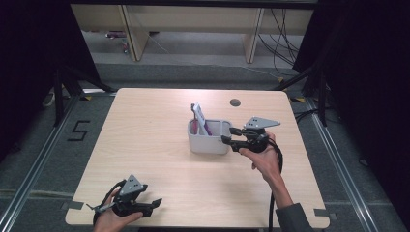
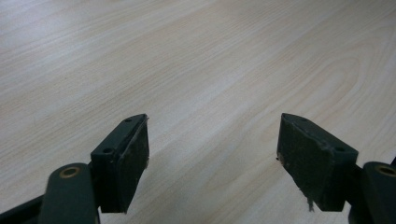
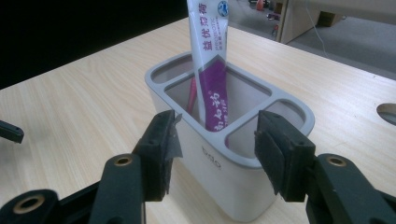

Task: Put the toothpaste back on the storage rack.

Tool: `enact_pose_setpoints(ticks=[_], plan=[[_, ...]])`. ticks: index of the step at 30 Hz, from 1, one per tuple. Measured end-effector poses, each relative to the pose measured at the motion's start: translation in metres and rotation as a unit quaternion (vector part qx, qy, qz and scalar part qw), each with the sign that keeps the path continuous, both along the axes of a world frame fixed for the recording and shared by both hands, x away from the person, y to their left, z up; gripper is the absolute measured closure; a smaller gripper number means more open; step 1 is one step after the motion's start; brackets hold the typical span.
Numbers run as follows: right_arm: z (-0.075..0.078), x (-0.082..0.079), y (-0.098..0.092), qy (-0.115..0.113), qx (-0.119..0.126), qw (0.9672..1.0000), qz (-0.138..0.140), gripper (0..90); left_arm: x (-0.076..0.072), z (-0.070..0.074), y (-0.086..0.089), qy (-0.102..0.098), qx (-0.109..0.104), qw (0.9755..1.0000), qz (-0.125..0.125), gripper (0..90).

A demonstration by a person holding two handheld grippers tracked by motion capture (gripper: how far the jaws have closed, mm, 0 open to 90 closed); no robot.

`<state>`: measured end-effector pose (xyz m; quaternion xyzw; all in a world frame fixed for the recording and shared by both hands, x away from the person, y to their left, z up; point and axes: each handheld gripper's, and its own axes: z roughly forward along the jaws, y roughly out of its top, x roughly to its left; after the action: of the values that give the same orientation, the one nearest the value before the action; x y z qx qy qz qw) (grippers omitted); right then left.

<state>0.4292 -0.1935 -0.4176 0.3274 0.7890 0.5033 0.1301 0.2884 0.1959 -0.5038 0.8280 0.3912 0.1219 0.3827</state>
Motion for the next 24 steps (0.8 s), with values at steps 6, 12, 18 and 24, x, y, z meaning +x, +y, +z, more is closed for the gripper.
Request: enact_pose_setpoints(ticks=[6, 12, 18, 24], plan=[[0.002, -0.003, -0.001, -0.004, -0.005, 1.0000, -0.004, 43.7, 0.000, -0.001, 0.000, -0.002, -0.002, 1.0000, 0.002, 24.7], [0.002, -0.006, -0.003, -0.016, -0.008, 0.9998, -0.007, 38.9, 0.000, 0.000, 0.000, -0.001, -0.005, 1.0000, 0.008, 24.2], [0.002, -0.013, -0.006, -0.001, -0.011, 0.9998, -0.018, 34.1, 0.000, 0.000, 0.000, -0.001, -0.001, 1.0000, 0.001, 23.9], [0.005, -0.020, -0.008, 0.004, -0.002, 0.9998, -0.022, 30.6, 0.000, -0.001, 0.000, -0.002, -0.007, 1.0000, 0.005, 23.7]])
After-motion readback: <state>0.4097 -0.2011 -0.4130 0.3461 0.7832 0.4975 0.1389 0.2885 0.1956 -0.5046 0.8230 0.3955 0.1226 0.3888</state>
